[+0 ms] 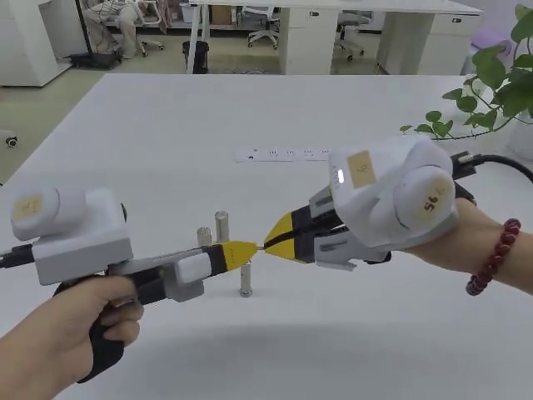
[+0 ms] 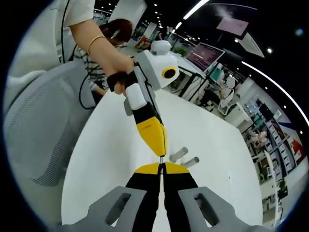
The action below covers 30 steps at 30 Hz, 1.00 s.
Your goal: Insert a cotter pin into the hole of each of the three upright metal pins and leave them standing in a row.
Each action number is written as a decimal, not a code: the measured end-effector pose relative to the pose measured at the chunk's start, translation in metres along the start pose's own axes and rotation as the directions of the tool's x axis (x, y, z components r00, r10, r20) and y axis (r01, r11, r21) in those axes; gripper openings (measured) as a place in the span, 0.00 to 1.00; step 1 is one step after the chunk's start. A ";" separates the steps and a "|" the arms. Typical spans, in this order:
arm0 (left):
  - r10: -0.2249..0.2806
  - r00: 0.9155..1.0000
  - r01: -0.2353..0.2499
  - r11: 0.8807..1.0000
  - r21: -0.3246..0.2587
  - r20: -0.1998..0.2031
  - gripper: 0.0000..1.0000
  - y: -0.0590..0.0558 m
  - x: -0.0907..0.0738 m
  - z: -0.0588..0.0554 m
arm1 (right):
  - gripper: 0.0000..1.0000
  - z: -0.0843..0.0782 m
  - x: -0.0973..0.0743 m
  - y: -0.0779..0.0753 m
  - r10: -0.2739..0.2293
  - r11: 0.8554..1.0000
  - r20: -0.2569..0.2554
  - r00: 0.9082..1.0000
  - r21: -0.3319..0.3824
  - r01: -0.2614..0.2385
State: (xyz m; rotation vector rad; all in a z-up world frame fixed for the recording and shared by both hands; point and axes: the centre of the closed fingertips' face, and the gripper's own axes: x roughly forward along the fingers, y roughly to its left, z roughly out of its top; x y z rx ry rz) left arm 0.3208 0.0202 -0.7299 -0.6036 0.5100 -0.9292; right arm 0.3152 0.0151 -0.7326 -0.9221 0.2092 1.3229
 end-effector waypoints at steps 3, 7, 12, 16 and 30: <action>-0.004 1.000 0.004 1.000 -0.003 0.000 0.01 -0.001 0.001 0.000 | 0.02 0.000 0.000 0.000 -0.002 1.000 0.000 1.000 -0.002 0.002; -0.010 1.000 0.010 1.000 0.015 -0.001 0.00 -0.002 0.001 -0.001 | 0.02 -0.001 0.000 0.000 -0.004 1.000 0.002 1.000 0.000 0.004; -0.012 1.000 0.012 0.999 0.044 0.001 0.00 -0.002 0.001 -0.001 | 0.02 -0.001 0.001 -0.001 -0.009 1.000 0.008 1.000 -0.002 0.009; -0.014 1.000 0.014 0.999 0.047 0.008 0.00 -0.003 0.001 0.000 | 0.02 -0.001 0.001 -0.001 -0.011 1.000 0.016 1.000 0.006 0.011; 0.016 1.000 -0.015 0.993 0.116 0.000 0.00 0.002 0.000 0.001 | 0.10 -0.006 0.002 -0.003 -0.024 0.996 0.031 0.999 0.092 0.021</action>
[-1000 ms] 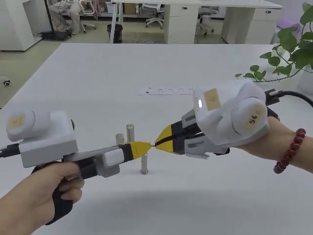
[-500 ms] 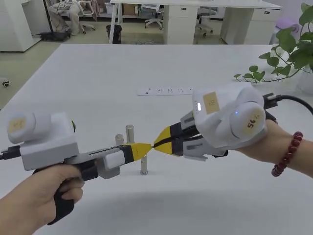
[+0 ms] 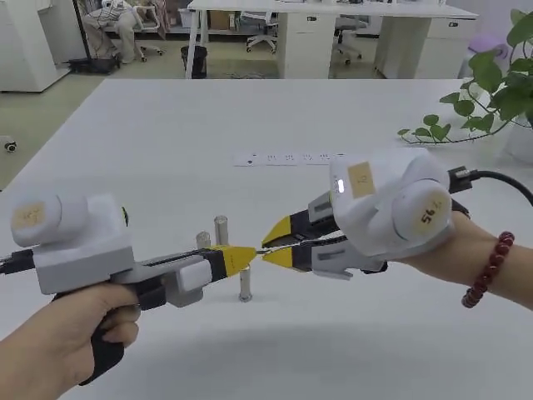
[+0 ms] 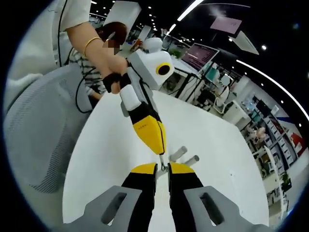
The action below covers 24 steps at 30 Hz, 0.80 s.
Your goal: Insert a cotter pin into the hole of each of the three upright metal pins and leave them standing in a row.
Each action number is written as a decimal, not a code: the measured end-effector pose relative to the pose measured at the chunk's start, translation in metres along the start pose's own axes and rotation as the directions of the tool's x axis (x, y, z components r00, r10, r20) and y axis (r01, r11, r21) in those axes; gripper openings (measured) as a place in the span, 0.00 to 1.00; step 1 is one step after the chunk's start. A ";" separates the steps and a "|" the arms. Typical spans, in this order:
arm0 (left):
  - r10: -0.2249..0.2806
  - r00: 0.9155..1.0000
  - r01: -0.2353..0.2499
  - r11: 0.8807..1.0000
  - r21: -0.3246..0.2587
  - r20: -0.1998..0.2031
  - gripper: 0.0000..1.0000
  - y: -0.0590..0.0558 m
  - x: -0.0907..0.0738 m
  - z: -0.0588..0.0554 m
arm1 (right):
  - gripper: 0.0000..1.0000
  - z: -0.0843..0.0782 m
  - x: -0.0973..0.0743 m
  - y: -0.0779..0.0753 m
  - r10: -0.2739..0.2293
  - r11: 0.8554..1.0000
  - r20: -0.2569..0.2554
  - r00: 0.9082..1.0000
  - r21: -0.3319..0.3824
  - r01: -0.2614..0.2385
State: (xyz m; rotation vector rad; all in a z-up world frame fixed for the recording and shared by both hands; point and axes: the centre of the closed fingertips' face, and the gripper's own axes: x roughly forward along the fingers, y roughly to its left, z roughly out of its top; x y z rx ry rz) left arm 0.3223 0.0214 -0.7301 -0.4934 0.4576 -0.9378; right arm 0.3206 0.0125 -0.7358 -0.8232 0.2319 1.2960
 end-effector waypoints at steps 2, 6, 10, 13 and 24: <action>0.008 1.000 -0.007 1.000 0.026 -0.009 0.00 0.001 -0.001 -0.001 | 0.11 -0.001 -0.001 0.000 0.009 0.998 0.020 1.000 0.058 -0.010; 0.010 1.000 -0.008 0.997 0.080 -0.025 0.00 0.000 -0.002 -0.004 | 0.14 -0.004 -0.004 0.001 0.026 0.976 0.048 0.999 0.215 -0.035; 0.003 0.999 0.005 0.987 0.160 -0.050 0.00 -0.003 -0.002 -0.007 | 0.18 -0.007 -0.007 0.000 0.050 0.925 0.082 0.995 0.373 -0.077; -0.018 0.998 0.029 0.979 0.202 -0.055 0.00 -0.009 -0.003 -0.006 | 0.18 -0.005 -0.010 0.006 0.088 0.878 0.131 0.988 0.458 -0.139; -0.051 0.986 0.106 0.926 0.361 -0.159 0.00 -0.019 -0.006 -0.023 | 0.18 -0.004 -0.015 0.031 0.187 0.870 0.180 0.966 0.426 -0.248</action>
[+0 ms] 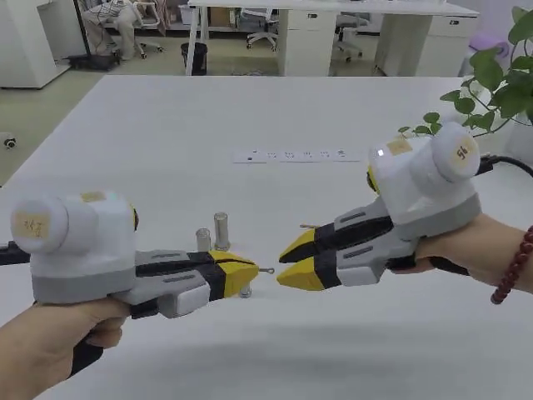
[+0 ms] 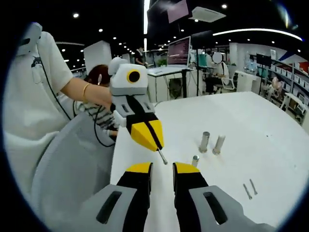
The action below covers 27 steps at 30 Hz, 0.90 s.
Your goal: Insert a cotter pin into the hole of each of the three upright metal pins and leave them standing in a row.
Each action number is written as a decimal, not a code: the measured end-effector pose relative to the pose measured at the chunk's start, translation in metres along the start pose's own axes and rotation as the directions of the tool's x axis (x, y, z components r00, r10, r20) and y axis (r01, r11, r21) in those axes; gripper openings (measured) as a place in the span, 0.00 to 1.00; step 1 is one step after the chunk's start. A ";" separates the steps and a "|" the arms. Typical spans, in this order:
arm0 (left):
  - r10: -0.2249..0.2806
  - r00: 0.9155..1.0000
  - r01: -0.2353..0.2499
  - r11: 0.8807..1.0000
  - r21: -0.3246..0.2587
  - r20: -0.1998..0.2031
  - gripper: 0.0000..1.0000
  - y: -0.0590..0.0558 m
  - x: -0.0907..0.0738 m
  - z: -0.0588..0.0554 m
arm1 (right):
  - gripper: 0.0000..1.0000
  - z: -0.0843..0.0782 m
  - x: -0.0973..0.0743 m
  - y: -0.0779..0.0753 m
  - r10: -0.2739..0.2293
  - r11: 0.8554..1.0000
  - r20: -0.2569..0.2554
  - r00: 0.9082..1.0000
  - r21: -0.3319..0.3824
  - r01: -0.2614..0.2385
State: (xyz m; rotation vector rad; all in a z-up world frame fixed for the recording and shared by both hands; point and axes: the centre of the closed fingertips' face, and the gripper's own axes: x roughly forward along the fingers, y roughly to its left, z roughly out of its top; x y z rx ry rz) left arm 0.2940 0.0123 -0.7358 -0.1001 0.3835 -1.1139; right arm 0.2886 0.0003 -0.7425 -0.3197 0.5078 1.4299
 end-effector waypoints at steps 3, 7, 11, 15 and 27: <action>-0.031 0.999 0.031 0.999 0.035 -0.019 0.00 -0.007 0.001 -0.002 | 0.18 -0.004 0.002 0.005 0.032 0.999 -0.008 0.999 -0.009 -0.032; -0.062 0.997 0.065 0.995 0.076 -0.046 0.00 -0.014 0.001 -0.005 | 0.18 -0.007 0.002 0.010 0.066 0.998 -0.019 0.998 -0.011 -0.066; -0.095 0.994 0.099 0.991 0.087 -0.046 0.00 -0.021 0.001 -0.004 | 0.16 -0.010 0.004 0.018 0.100 0.995 -0.034 0.994 -0.025 -0.101; -0.123 0.990 0.129 0.986 0.106 -0.062 0.00 -0.027 0.002 -0.006 | 0.14 -0.010 0.005 0.026 0.139 0.990 -0.034 0.990 -0.032 -0.140; -0.167 0.982 0.177 0.975 0.131 -0.089 0.00 -0.036 0.002 -0.012 | 0.07 -0.015 0.006 0.034 0.191 0.980 -0.049 0.980 -0.042 -0.193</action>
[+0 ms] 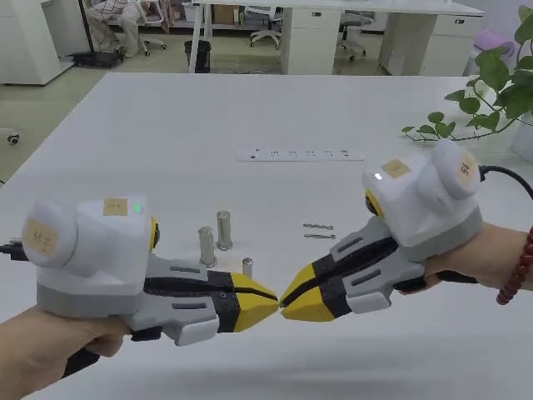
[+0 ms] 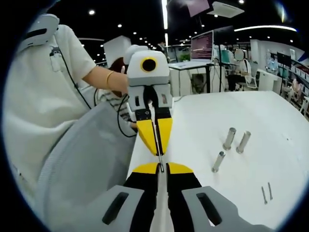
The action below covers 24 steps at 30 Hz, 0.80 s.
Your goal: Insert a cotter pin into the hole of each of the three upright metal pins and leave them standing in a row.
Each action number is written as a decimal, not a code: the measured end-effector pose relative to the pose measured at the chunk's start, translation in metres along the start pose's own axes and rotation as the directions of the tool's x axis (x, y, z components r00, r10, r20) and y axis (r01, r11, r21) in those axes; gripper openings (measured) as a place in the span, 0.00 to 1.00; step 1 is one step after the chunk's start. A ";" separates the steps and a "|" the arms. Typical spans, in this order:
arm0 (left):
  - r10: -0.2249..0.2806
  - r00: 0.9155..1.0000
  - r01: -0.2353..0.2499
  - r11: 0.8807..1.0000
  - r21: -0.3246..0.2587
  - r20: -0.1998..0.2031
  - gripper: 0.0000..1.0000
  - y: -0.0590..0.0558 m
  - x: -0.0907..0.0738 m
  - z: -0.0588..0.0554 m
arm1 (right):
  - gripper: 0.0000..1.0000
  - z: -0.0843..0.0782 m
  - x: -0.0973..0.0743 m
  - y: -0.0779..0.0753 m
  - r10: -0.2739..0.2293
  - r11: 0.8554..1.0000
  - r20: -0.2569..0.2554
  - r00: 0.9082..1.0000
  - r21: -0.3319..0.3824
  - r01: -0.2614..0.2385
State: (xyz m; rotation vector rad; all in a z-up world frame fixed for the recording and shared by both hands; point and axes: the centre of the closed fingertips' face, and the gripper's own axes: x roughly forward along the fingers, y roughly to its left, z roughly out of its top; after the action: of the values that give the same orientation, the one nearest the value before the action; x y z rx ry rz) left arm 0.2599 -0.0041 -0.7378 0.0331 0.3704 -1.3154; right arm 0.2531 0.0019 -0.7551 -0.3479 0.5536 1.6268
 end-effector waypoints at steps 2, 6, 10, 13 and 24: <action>-0.001 1.000 0.001 1.000 -0.002 0.006 0.00 0.001 0.000 0.000 | 0.06 0.000 0.000 -0.001 0.002 1.000 0.002 1.000 -0.004 -0.002; -0.001 1.000 0.001 1.000 -0.003 0.011 0.00 0.002 -0.001 0.000 | 0.05 -0.001 0.001 -0.001 0.005 1.000 0.001 1.000 -0.002 -0.005; -0.005 1.000 0.005 1.000 0.000 0.010 0.00 0.001 -0.001 -0.001 | 0.04 -0.002 0.001 -0.001 0.008 1.000 -0.004 1.000 -0.021 -0.008; -0.001 1.000 0.001 1.000 0.001 0.008 0.00 0.003 0.000 -0.002 | 0.03 -0.003 0.001 -0.002 0.003 0.999 -0.014 1.000 -0.047 -0.004; 0.131 0.991 -0.130 0.991 0.032 -0.017 0.07 0.021 0.001 -0.013 | 0.03 -0.010 -0.001 -0.015 -0.051 0.993 -0.091 0.995 -0.110 0.041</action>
State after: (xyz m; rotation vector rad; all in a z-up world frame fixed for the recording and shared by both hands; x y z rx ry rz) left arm 0.2770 0.0035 -0.7540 0.0938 0.3584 -1.1921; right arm 0.2670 -0.0032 -0.7649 -0.5157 0.5250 1.6060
